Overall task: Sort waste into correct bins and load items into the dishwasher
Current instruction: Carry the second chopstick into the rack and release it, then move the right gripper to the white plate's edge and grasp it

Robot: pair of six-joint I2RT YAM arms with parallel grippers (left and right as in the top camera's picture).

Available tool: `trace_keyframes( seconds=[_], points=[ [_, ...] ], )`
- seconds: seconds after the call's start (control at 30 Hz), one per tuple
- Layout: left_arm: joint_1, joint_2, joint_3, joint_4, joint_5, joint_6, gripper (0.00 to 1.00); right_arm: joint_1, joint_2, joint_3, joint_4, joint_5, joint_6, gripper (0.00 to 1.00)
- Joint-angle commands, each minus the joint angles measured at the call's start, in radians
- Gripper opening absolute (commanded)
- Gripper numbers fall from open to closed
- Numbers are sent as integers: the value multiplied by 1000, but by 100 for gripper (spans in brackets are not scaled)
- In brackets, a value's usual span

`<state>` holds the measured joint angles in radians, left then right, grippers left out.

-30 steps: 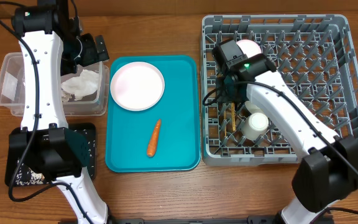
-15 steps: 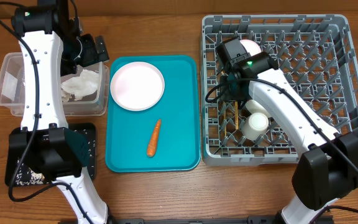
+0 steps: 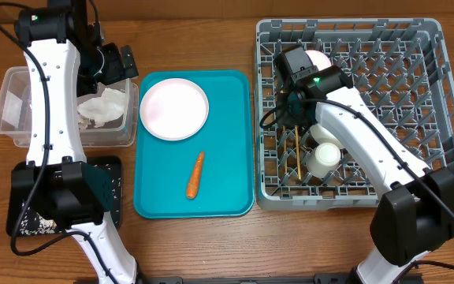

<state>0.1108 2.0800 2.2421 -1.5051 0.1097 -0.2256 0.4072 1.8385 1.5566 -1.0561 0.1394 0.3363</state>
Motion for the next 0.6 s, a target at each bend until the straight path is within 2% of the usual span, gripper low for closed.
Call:
trace_keyframes(
  seconds=[0.0, 0.13, 0.33, 0.57],
  points=[
    [0, 13, 18, -5, 12, 12, 100, -3, -9, 33, 66, -221, 1, 27],
    [0, 13, 18, -5, 11, 12, 100, 5, -10, 36, 180, -348, 47, 27],
    [0, 13, 18, -5, 11, 12, 100, 58, -6, 33, 287, -284, 111, 33],
    [0, 13, 18, -5, 11, 12, 100, 148, 39, 18, 397, -218, 110, 34]
  ],
)
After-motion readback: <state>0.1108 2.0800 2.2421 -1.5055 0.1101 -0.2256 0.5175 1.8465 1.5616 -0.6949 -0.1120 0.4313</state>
